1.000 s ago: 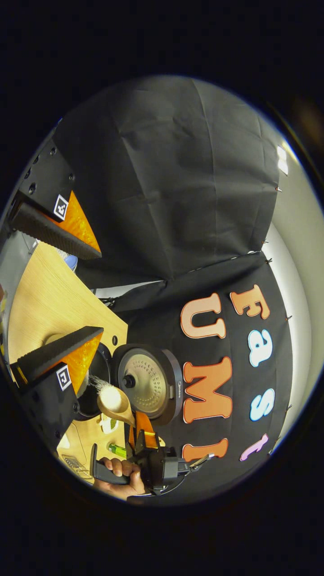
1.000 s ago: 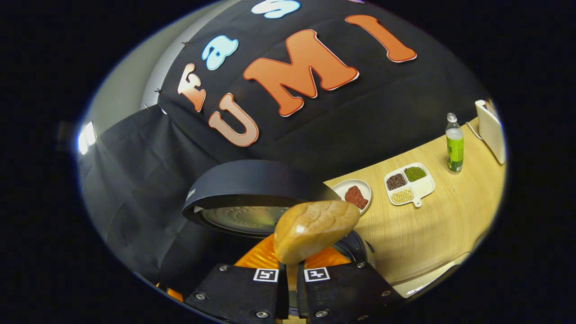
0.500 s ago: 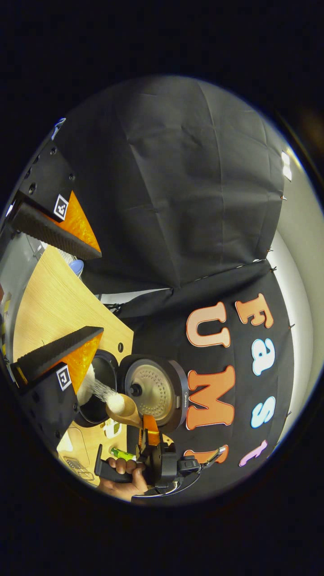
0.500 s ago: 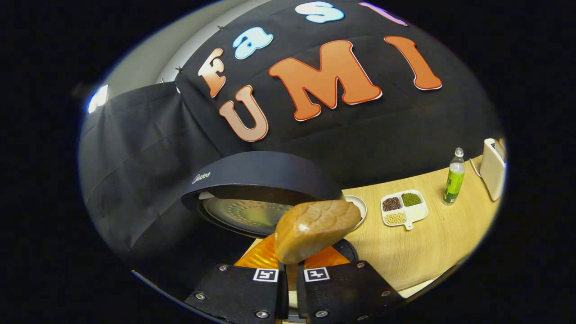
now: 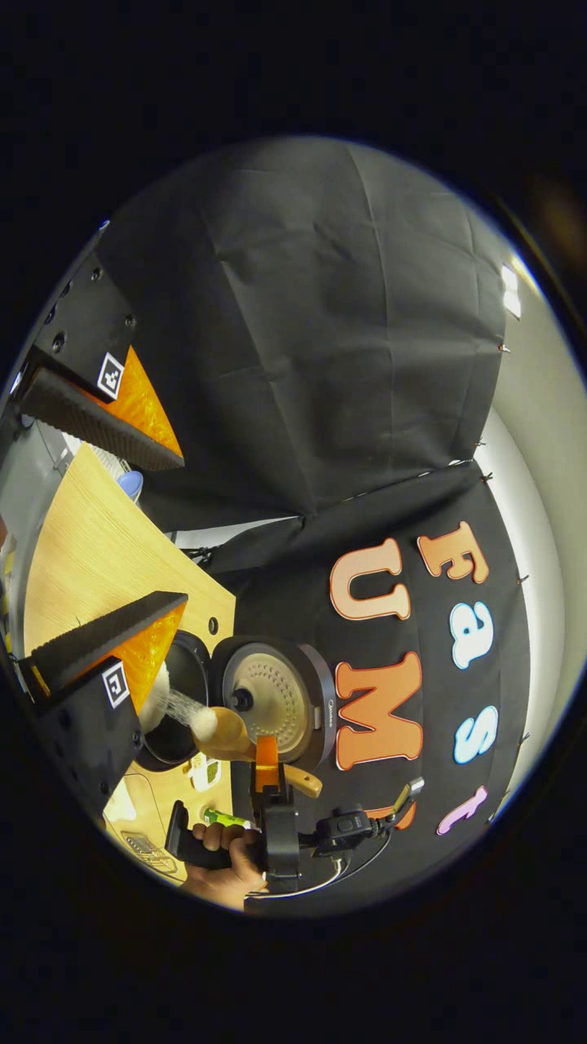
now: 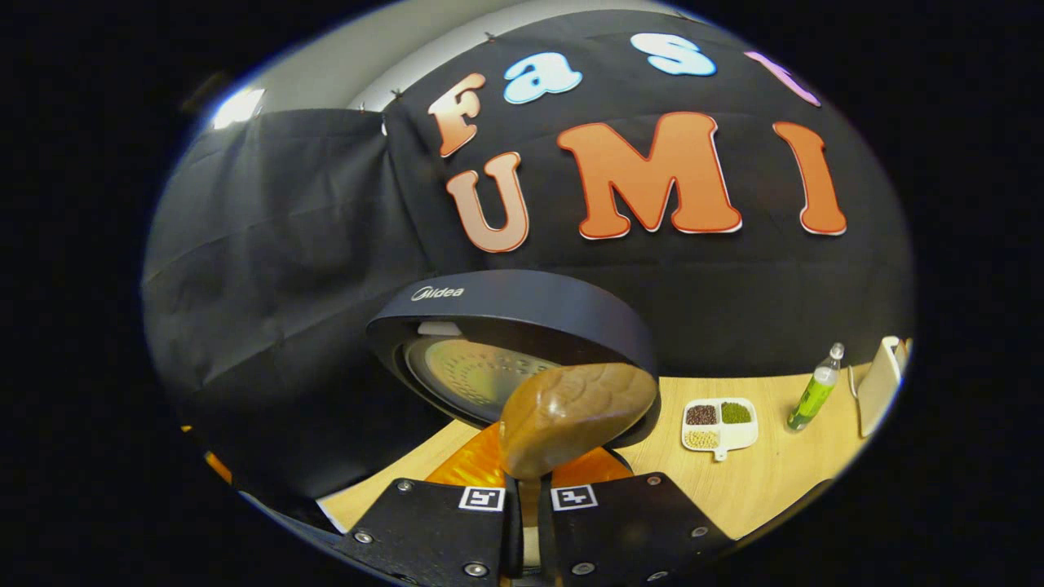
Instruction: Close the left gripper, press the button to open the rice cooker; take a wooden spoon from the chopstick holder with the right hand, scoop a spoonful of rice and pour it into the rice cooker, then put the wooden spoon back into the chopstick holder.
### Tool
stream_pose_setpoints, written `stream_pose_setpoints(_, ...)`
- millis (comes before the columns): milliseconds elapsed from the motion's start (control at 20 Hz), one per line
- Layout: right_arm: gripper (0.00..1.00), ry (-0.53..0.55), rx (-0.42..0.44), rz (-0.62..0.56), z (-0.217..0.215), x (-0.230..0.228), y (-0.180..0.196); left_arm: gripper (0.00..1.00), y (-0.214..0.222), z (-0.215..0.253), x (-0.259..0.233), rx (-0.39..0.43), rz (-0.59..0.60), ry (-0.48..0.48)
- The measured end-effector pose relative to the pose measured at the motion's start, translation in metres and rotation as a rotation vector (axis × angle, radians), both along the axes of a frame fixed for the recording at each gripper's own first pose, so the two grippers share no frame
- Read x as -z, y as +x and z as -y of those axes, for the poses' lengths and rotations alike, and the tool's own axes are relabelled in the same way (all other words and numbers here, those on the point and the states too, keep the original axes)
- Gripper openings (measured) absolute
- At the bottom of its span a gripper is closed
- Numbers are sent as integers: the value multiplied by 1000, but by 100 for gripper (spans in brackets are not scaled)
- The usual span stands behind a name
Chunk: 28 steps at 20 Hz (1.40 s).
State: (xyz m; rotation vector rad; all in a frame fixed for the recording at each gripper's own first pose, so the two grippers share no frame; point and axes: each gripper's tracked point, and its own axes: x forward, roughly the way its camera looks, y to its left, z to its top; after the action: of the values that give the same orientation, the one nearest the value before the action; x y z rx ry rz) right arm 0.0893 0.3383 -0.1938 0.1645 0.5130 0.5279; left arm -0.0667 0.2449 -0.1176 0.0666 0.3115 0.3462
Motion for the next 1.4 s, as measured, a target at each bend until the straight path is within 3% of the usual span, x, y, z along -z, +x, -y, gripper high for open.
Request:
stream_pose_setpoints(350,7,-94,-99,84,-15,-2,-10,100,-3,-5,5,-7,-2,-7)
stream_pose_setpoints(400,7,-109,-108,97,-15,-3,-11,93,-3,-6,5,-10,-2,-10)
stream_pose_setpoints(450,7,-127,-118,116,-15,-3,-11,100,-5,-7,7,-12,-2,-13)
stream_pose_setpoints(500,7,-144,-129,139,-16,-5,-12,100,-4,-7,8,-14,-4,-14)
stream_pose_setpoints(900,7,-312,-228,411,-19,-29,-34,100,1,7,10,8,-13,-8)
stream_pose_setpoints(1100,7,-218,-216,351,-14,-34,-33,100,6,22,7,27,-12,-7)
stream_pose_setpoints(1150,7,-180,-196,318,-9,-36,-31,94,7,26,7,33,-12,-6)
stream_pose_setpoints(1200,7,-144,-175,285,-3,-38,-28,100,9,31,7,39,-14,-5)
stream_pose_setpoints(1350,7,-78,-103,217,28,-50,-22,100,12,45,10,59,-21,-6)
stream_pose_setpoints(1400,7,-68,-80,203,43,-50,-22,94,13,51,8,67,-20,-6)
